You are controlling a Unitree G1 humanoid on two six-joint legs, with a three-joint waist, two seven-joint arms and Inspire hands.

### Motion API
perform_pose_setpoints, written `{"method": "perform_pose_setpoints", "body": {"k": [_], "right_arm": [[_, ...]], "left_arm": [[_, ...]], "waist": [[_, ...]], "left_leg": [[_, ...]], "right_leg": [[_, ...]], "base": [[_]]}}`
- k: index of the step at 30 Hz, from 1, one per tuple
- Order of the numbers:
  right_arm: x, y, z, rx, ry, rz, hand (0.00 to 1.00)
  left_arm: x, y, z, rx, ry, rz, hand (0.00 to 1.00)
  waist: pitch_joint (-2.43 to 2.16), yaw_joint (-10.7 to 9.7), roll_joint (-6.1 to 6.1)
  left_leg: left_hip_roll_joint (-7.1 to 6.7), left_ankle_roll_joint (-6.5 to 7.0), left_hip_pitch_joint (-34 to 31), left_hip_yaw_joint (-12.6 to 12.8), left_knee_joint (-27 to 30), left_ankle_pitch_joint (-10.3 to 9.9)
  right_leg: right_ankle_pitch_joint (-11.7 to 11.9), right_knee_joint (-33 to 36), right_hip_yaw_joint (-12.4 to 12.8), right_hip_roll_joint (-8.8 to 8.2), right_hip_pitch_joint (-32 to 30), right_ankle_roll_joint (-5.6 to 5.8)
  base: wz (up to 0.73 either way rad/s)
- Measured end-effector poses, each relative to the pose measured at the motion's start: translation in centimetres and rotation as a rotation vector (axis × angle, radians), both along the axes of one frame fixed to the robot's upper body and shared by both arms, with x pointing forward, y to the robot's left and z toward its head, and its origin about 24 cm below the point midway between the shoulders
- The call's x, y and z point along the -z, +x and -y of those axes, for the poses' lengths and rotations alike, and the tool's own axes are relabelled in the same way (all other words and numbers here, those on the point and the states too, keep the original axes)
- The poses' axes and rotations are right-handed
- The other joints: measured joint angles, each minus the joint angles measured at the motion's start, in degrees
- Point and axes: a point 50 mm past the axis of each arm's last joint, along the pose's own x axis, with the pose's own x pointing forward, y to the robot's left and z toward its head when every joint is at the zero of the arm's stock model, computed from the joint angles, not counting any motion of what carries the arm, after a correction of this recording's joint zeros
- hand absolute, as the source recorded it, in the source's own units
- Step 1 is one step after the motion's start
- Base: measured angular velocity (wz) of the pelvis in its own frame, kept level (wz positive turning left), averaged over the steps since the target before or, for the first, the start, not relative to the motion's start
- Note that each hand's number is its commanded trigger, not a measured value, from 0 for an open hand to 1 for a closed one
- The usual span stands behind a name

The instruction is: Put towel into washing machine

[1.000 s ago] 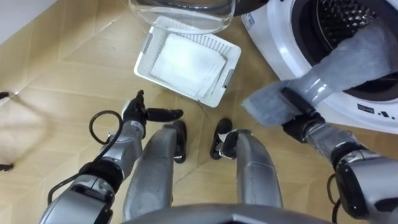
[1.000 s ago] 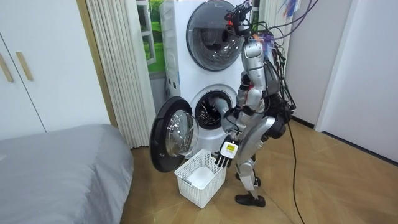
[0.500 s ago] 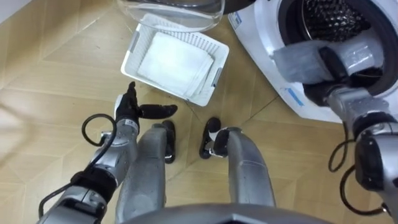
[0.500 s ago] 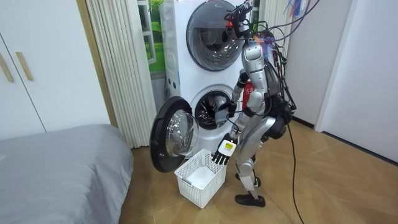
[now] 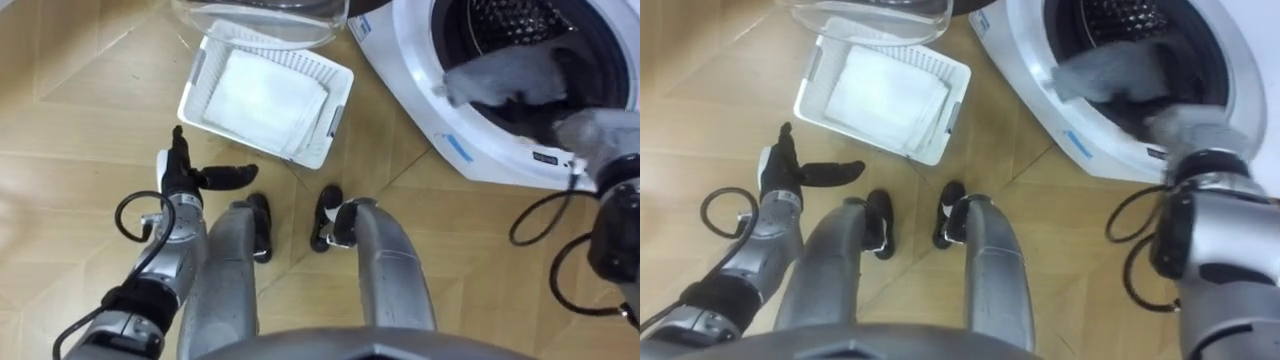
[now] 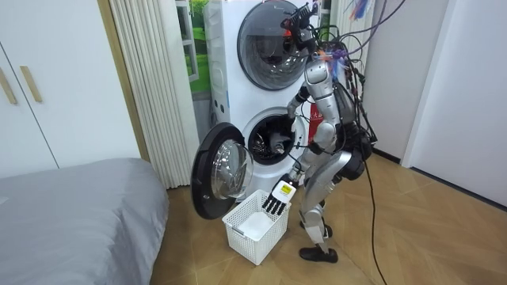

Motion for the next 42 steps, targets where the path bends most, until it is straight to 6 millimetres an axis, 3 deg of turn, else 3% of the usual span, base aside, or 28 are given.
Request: {"method": "perform_pose_setpoints", "body": {"k": [4, 10, 15, 22, 27, 32, 36, 40, 42], "right_arm": [[-0.1, -0.2, 0.3, 0.047, 0.005, -0.038, 0.00], [-0.1, -1.0, 1.2, 0.149, -0.033, -0.070, 0.00], [0.3, -1.5, 1.5, 0.176, -0.039, -0.082, 0.00], [2.8, -3.5, 1.0, 0.220, -0.029, -0.113, 0.00], [5.7, -6.4, 0.7, 0.178, -0.118, -0.166, 0.00], [9.3, -10.9, 0.1, -0.084, -0.339, -0.322, 0.00], [12.3, -15.9, -0.9, -0.522, -0.564, -0.539, 0.00], [14.0, -19.1, -2.4, -0.939, -0.677, -0.630, 0.00], [14.6, -19.7, -3.3, -1.068, -0.669, -0.626, 0.00]], "left_arm": [[-0.1, 0.1, 0.6, 0.035, -0.025, 0.019, 0.00], [0.1, 0.2, 2.1, 0.132, -0.077, 0.017, 0.00], [0.1, 0.3, 2.6, 0.157, -0.101, 0.026, 0.00], [1.7, -1.0, 2.0, 0.186, -0.052, -0.054, 0.00], [2.9, -2.3, 0.7, 0.186, -0.039, -0.123, 0.00], [4.5, -4.8, -1.2, 0.178, -0.024, -0.211, 0.00], [6.0, -8.5, -3.9, 0.076, -0.011, -0.324, 0.00], [6.6, -11.4, -5.5, 0.048, 0.025, -0.402, 0.00], [6.9, -12.5, -5.9, 0.028, 0.023, -0.430, 0.00]], "waist": [[0.00, 1.0, 0.51], [-0.08, 2.8, 3.59], [-0.08, 3.3, 4.22], [-0.39, 3.9, 5.38], [-0.99, 4.5, 6.70], [-1.69, 5.0, 7.99], [-2.25, 5.1, 8.65], [-2.51, 5.0, 9.11], [-2.54, 5.0, 9.12]], "left_leg": [[0.12, 0.12, 1.1, 0.4, -0.9, 0.0], [0.21, 0.16, 2.7, 0.5, -2.2, 0.1], [0.10, -0.05, 3.5, 0.5, -3.2, 0.4], [0.27, -0.55, 9.6, 0.1, -7.7, 0.8], [0.32, -0.99, 15.0, 0.3, -11.1, 1.1], [0.36, -1.53, 21.7, 0.0, -15.9, 1.6], [0.67, -2.14, 27.4, 0.1, -20.1, 2.0], [1.03, -2.81, 32.1, 0.1, -23.4, 2.5], [1.10, -3.07, 34.6, 0.1, -24.8, 2.7]], "right_leg": [[0.1, -0.7, 0.1, 0.11, 0.9, 0.17], [0.3, -1.7, -0.3, 0.07, 2.4, 0.25], [0.3, -2.5, -0.3, 0.19, 3.2, 0.18], [0.7, -7.4, -1.2, 0.96, 9.8, 0.46], [1.0, -11.2, -1.6, 1.32, 15.4, 0.94], [1.5, -16.5, -2.7, 2.23, 22.5, 1.33], [2.5, -21.6, -2.4, 3.59, 28.5, 1.59], [3.7, -26.4, -2.8, 4.85, 33.7, 1.56], [4.1, -28.3, -2.9, 5.29, 36.5, 1.52]], "base": [[-0.03], [0.02], [0.00], [0.02], [-0.04], [0.02], [-0.06], [-0.07], [0.00]]}}
